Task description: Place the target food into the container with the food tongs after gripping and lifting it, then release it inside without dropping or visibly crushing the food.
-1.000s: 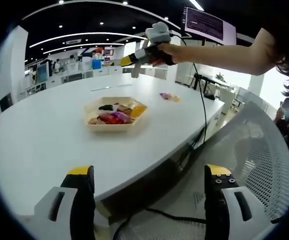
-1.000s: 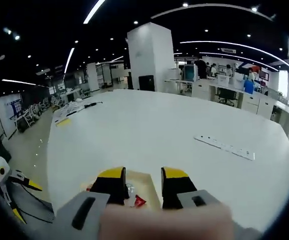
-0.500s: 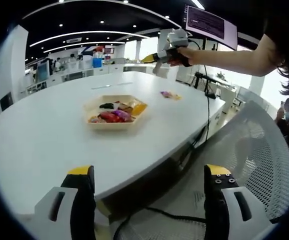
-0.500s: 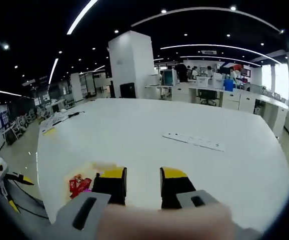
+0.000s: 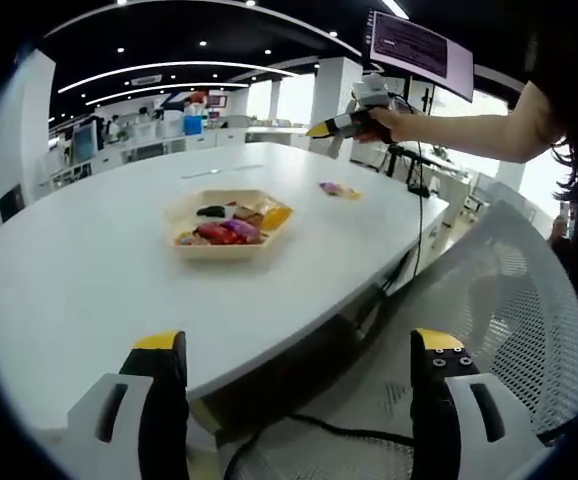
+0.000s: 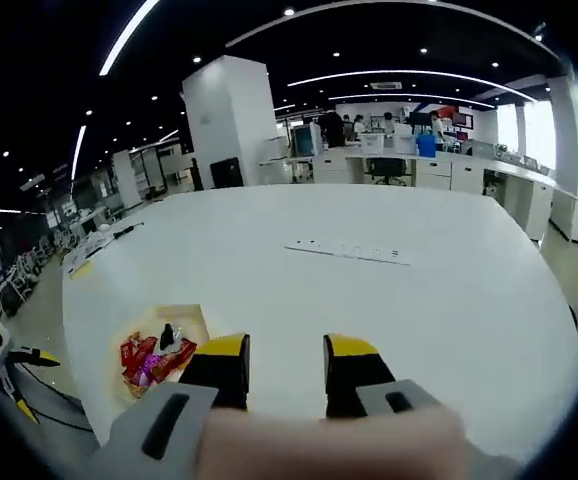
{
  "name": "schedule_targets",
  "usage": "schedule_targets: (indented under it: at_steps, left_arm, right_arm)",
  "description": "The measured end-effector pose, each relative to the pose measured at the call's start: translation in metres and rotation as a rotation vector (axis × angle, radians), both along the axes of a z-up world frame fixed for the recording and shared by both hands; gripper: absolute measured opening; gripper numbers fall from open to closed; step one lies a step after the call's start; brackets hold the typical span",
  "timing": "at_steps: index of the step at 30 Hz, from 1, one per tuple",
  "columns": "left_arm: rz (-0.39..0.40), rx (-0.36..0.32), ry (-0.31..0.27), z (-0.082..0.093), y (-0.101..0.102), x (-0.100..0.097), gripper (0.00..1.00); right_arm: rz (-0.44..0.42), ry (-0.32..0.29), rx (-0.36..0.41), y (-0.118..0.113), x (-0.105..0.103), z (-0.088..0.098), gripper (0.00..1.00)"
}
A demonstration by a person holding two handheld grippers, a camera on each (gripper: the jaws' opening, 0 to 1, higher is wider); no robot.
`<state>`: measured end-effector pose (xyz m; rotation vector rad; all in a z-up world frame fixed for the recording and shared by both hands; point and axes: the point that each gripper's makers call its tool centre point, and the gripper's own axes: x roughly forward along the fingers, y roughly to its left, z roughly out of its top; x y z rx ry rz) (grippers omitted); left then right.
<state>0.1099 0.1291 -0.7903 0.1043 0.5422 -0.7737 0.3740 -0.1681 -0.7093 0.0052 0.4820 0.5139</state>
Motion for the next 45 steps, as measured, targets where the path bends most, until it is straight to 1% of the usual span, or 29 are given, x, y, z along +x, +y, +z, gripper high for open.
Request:
schedule_targets:
  at_steps: [1,7,9,12,14,16,18,19,21,24,27,31,35,37,43,45]
  left_arm:
    - [0.001,0.001,-0.001,0.0,0.0,0.0,0.91]
    - [0.002,-0.001,-0.013,0.002,0.0,0.001,0.94]
    - [0.002,-0.001,-0.015,0.002,0.0,0.001,0.95]
    - [-0.001,-0.012,-0.036,0.005,-0.001,0.003,0.98]
    - [-0.005,-0.017,-0.041,0.006,-0.002,0.003,0.98]
    - [0.0,-0.018,-0.051,0.007,-0.002,0.004,0.99]
    - [0.002,-0.018,-0.047,0.007,-0.002,0.003,0.99]
    - [0.001,-0.017,-0.048,0.007,-0.002,0.004,0.99]
    - [-0.001,-0.018,-0.046,0.007,-0.002,0.003,0.99]
    - [-0.004,-0.013,-0.035,0.005,-0.002,0.002,0.99]
    - [0.002,-0.012,-0.034,0.005,-0.001,0.003,0.99]
    - [0.001,-0.014,-0.031,0.004,-0.002,0.002,0.99]
    - [0.0,-0.014,-0.024,0.003,-0.002,0.002,0.99]
    - [0.001,-0.018,-0.019,0.003,-0.002,0.002,0.99]
    - [-0.003,-0.012,-0.005,0.0,-0.002,0.001,0.99]
    - [-0.002,-0.014,-0.005,0.001,-0.002,0.001,0.99]
  right_arm:
    - [0.0,0.009,0.012,-0.002,-0.001,-0.002,0.3]
    - [-0.02,0.016,0.017,-0.018,-0.005,-0.006,0.3]
    - [-0.033,0.015,0.018,-0.026,-0.006,-0.007,0.31]
    - [-0.059,0.026,0.021,-0.04,-0.008,-0.011,0.31]
    - [-0.072,0.025,0.008,-0.049,-0.009,-0.014,0.31]
    - [-0.092,0.034,0.0,-0.059,-0.011,-0.019,0.32]
    - [-0.106,0.062,-0.058,-0.071,-0.016,-0.029,0.32]
    - [-0.107,0.055,-0.068,-0.074,-0.016,-0.031,0.32]
    - [-0.125,0.071,-0.065,-0.082,-0.018,-0.038,0.32]
    - [-0.17,0.094,-0.041,-0.096,-0.021,-0.047,0.32]
    - [-0.204,0.097,-0.042,-0.106,-0.023,-0.053,0.32]
    - [-0.251,0.103,-0.01,-0.117,-0.02,-0.058,0.32]
    - [-0.273,0.107,0.018,-0.12,-0.016,-0.061,0.32]
    - [-0.289,0.111,0.032,-0.127,-0.007,-0.068,0.32]
    - [-0.321,0.129,0.054,-0.126,-0.003,-0.079,0.32]
    - [-0.325,0.127,0.056,-0.131,0.004,-0.086,0.33]
